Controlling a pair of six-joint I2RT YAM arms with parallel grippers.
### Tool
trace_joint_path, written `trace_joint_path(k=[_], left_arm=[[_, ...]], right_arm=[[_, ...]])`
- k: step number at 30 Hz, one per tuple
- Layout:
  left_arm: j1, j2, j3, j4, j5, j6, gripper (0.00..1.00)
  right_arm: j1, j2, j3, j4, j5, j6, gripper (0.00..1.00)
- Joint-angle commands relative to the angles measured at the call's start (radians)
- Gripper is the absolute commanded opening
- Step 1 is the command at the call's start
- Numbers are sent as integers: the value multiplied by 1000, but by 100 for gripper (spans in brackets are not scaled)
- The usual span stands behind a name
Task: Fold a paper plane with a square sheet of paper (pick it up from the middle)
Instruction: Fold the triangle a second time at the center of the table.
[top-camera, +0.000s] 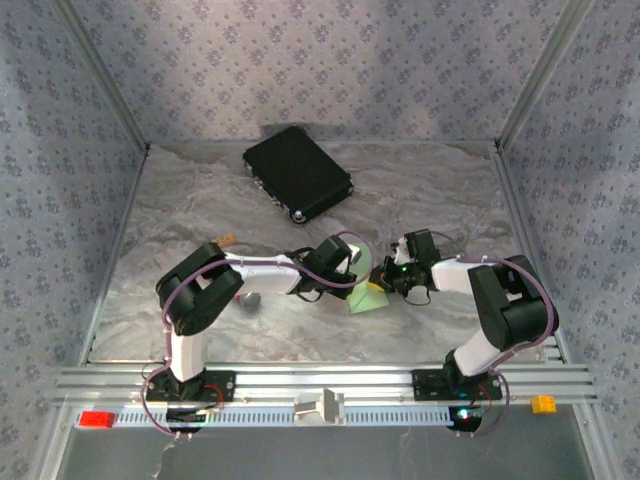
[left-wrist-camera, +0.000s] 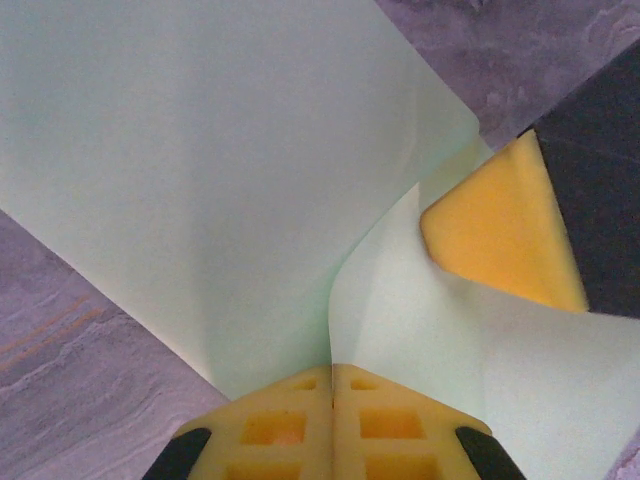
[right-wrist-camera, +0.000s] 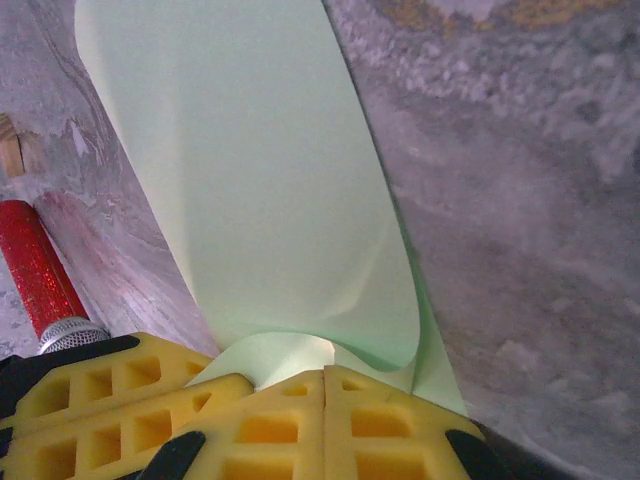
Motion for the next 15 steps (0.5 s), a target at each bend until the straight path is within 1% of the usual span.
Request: trace_joint_path(k=[1, 8, 11, 15], left_arm=[[5, 24, 3, -50, 1, 16, 0], [5, 26, 2, -55, -1, 18, 0], [5, 26, 1, -55, -2, 17, 0], [5, 27, 2, -54, -2, 15, 0]], right_arm=[[-23, 13, -24, -45, 44, -26, 3], [-41, -47, 53, -70, -47, -25, 4], [-46, -28, 75, -69, -71, -39, 3], [-47, 21, 61, -54, -68, -46, 4]])
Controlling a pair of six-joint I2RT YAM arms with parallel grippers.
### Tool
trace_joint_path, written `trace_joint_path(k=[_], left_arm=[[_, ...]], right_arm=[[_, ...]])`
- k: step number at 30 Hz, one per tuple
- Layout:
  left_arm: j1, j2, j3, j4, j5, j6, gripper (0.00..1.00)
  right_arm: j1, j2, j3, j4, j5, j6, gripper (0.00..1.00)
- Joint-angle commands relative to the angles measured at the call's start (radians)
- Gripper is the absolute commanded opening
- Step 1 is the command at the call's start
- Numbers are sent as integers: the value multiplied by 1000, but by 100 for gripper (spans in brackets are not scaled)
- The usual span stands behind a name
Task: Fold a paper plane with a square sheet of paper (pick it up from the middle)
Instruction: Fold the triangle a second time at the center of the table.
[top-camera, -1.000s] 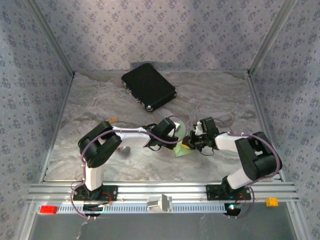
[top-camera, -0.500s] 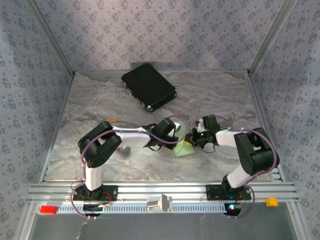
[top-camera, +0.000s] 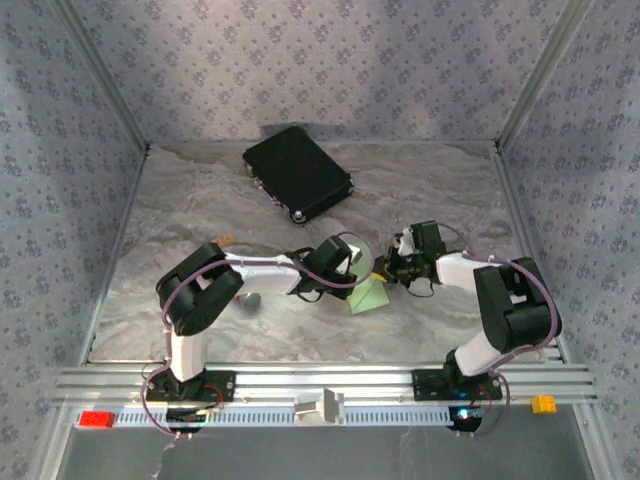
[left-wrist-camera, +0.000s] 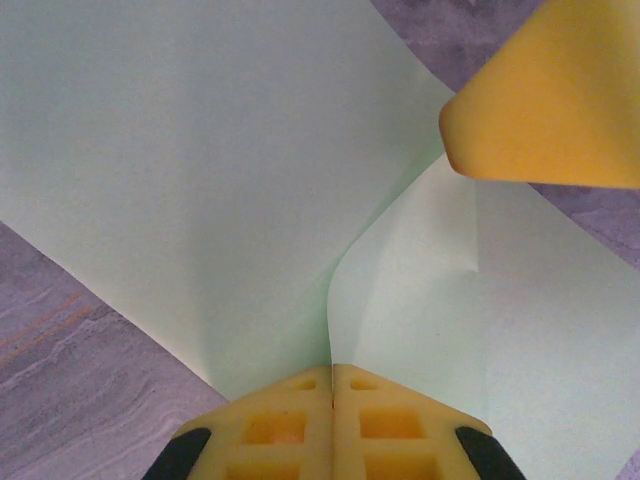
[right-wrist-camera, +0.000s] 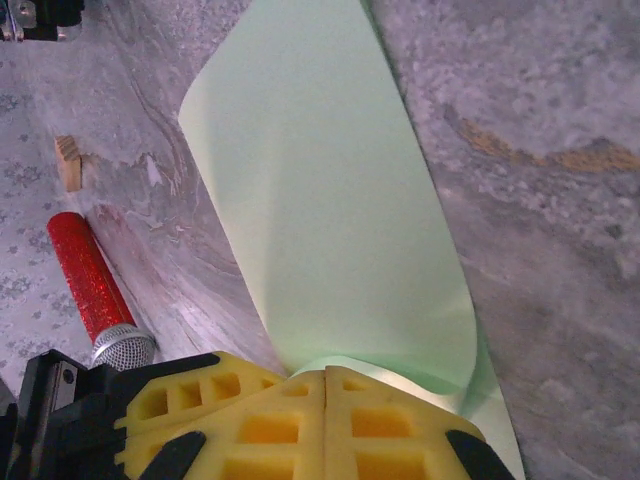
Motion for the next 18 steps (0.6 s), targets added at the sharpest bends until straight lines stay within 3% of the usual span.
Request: trace_joint_path(k=[1, 5, 9, 15, 18], left_arm=[[4, 27, 2, -53, -4, 14, 0], [5, 25, 3, -55, -3, 16, 0], [5, 32, 1, -57, -4, 17, 0], [5, 35, -5, -54, -9, 14, 0], [5, 39, -5, -53, -9, 14, 0]], right_arm=[[-7, 46, -4, -24, -2, -30, 4], [-25, 72, -33, -49, 91, -53, 2], [-51, 79, -38, -17, 55, -18, 2], [-63, 25, -3, -114, 137, 48, 2], [-75, 16, -27, -49, 133, 84, 3]])
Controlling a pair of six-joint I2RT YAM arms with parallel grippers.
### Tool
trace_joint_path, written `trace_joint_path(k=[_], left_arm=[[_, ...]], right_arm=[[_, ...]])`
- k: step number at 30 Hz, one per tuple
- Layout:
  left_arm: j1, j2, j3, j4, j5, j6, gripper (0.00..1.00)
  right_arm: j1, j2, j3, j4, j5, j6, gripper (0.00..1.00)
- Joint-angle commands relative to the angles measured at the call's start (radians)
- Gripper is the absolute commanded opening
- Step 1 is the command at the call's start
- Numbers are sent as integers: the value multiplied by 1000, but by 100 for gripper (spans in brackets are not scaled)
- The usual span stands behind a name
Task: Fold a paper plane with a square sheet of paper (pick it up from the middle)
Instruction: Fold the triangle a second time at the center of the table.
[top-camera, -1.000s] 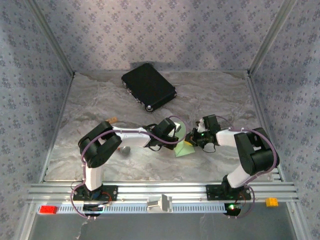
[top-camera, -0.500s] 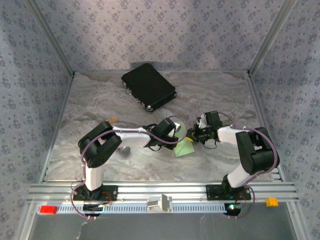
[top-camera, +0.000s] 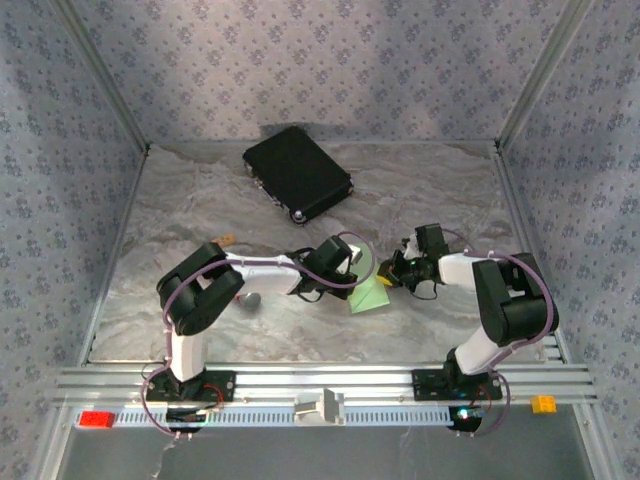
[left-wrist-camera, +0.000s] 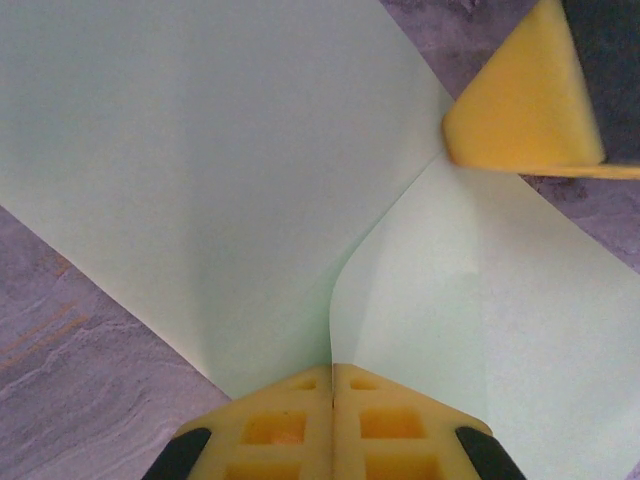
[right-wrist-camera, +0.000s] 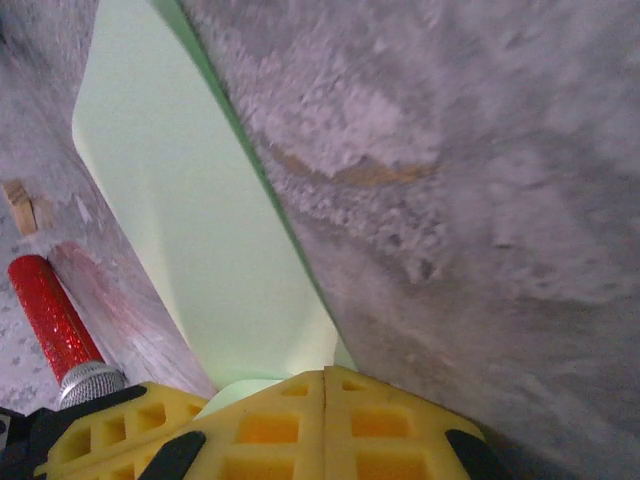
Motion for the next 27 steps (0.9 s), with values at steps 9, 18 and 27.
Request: trace_joint_path(k=[9, 18, 27], left_arm=[[5, 30, -7, -64, -5, 20, 0], [5, 30, -1, -65, -8, 22, 0], [5, 34, 1, -65, -3, 23, 0]], right_arm=[[-9, -130, -19, 6, 51, 7, 5], [103, -69, 9, -9, -67, -29, 5], [124, -16, -67, 52, -38, -3, 4]])
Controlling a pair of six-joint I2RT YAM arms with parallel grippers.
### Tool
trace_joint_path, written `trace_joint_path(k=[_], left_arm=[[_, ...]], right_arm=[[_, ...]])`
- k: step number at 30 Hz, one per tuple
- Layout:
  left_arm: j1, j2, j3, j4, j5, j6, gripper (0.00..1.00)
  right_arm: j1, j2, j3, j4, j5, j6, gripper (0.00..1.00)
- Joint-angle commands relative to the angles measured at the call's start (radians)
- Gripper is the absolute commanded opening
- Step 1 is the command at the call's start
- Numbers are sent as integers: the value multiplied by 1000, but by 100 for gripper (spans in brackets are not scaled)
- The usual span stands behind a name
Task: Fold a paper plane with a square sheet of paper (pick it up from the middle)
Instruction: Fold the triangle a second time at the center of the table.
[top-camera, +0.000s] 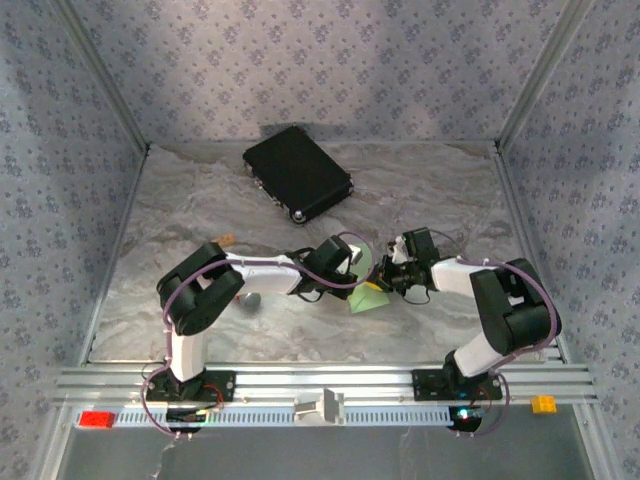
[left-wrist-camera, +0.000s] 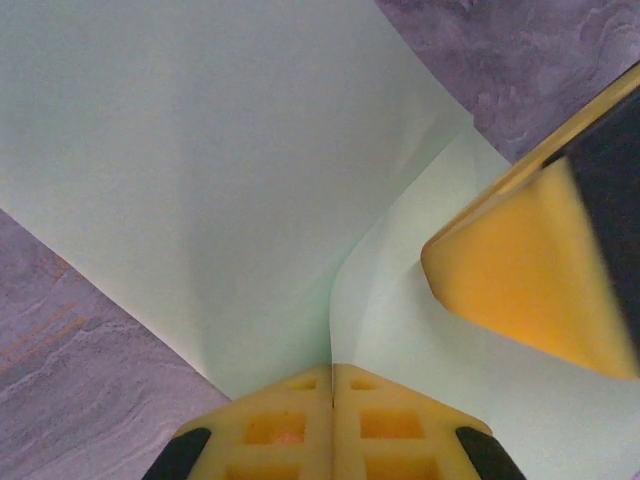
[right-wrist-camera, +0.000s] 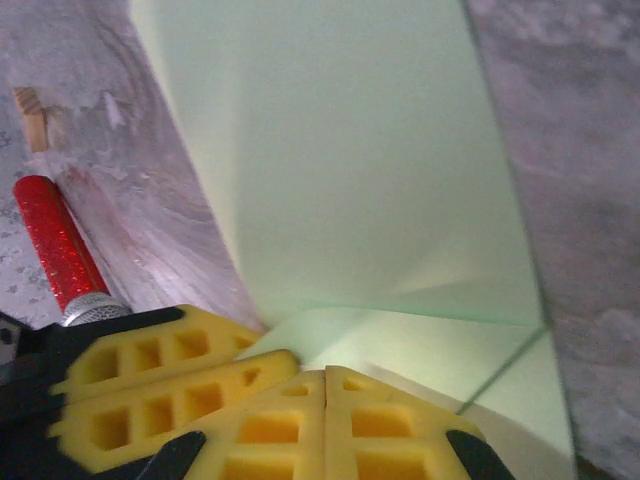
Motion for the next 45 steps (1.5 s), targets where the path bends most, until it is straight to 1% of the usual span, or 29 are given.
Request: trace_joint_path(k=[1, 5, 7, 8, 10, 11, 12, 13, 14, 16, 18, 20, 23, 25, 28, 31, 35, 45], left_arm=[[5, 34, 1, -66, -3, 17, 0], [4, 31, 3, -65, -5, 14, 0], [5, 22, 9, -70, -12, 8, 2], [5, 14, 11, -74, -18, 3, 5], [8, -15, 14, -79, -43, -14, 14], [10, -29, 19, -89, -54, -23, 16], [14, -45, 25, -103, -67, -35, 22], [19, -62, 30, -119, -81, -51, 25], [26, -79, 29, -126, -87, -61, 27], [34, -125, 13, -123, -99, -93, 35], [39, -165, -3, -120, -97, -120, 36], [39, -193, -11, -109, -61, -131, 35], [37, -202, -5, -89, 48, -135, 27], [38, -181, 12, -80, 137, -140, 20], [36, -128, 41, -59, 266, -163, 13], [30, -67, 73, -59, 343, -183, 10], [21, -12, 94, -52, 380, -199, 9], [15, 57, 125, -107, 356, -197, 9]], right_arm=[[2, 23, -37, 2, 12, 1, 3], [-2, 38, -62, -4, 45, -7, 3], [-3, 30, -78, 3, 65, 9, 2], [-1, 27, -80, 6, 72, 19, 2], [4, 23, -88, 32, 77, 55, 2], [11, 21, -91, 46, 83, 77, 2], [19, 18, -93, 62, 92, 100, 2], [27, 14, -94, 70, 104, 118, 2], [35, 10, -92, 72, 115, 131, 2], [50, -2, -88, 74, 141, 154, 2], [57, -18, -90, 73, 160, 169, 1], [61, -32, -91, 59, 176, 174, 2], [60, -41, -93, 54, 179, 171, 2], [60, -40, -94, 55, 176, 172, 2], [60, -35, -92, 55, 173, 170, 2], [59, -33, -94, 58, 171, 167, 2], [58, -33, -94, 55, 170, 166, 2], [50, -33, -96, 56, 163, 163, 2]])
